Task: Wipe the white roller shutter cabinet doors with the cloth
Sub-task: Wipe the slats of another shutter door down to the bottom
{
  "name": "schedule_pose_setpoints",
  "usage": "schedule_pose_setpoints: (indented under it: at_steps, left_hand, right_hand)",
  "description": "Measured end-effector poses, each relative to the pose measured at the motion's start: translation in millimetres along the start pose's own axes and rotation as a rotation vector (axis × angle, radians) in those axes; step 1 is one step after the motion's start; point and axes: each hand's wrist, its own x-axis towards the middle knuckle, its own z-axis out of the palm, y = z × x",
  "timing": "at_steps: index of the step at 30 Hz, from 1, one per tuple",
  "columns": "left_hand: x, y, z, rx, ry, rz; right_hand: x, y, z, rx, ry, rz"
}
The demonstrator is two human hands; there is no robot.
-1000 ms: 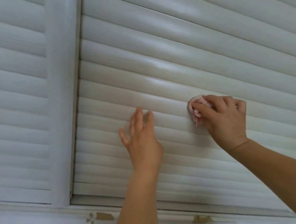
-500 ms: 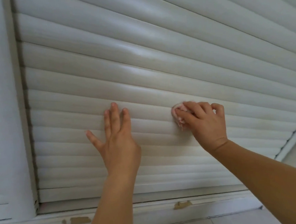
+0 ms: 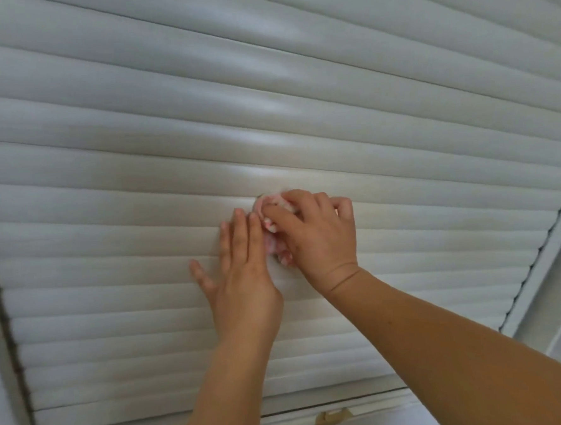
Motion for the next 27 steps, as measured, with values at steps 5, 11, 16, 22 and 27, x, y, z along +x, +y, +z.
schedule_pose_setpoints:
  at_steps: [5,11,16,22,27]
  left_hand:
    - [-2,10,8,0.034,0.026,-0.063]
    - [-3,32,17,0.005,0.036,-0.096]
    - [-1,34,23,0.027,0.026,-0.095]
    - [0,24,24,0.055,0.035,-0.067]
    - [-2,20,24,0.170,0.053,-0.089]
  right_hand:
    - [-25,67,-2,0.049,-0.037,0.140]
    - [-56,120,10,0.282,0.092,0.774]
    - [-23,53,24,0.357,0.145,1.184]
    - [-7,-9,30,0.166,0.183,0.385]
    - [-12,52,25,-0.015,0.181,0.095]
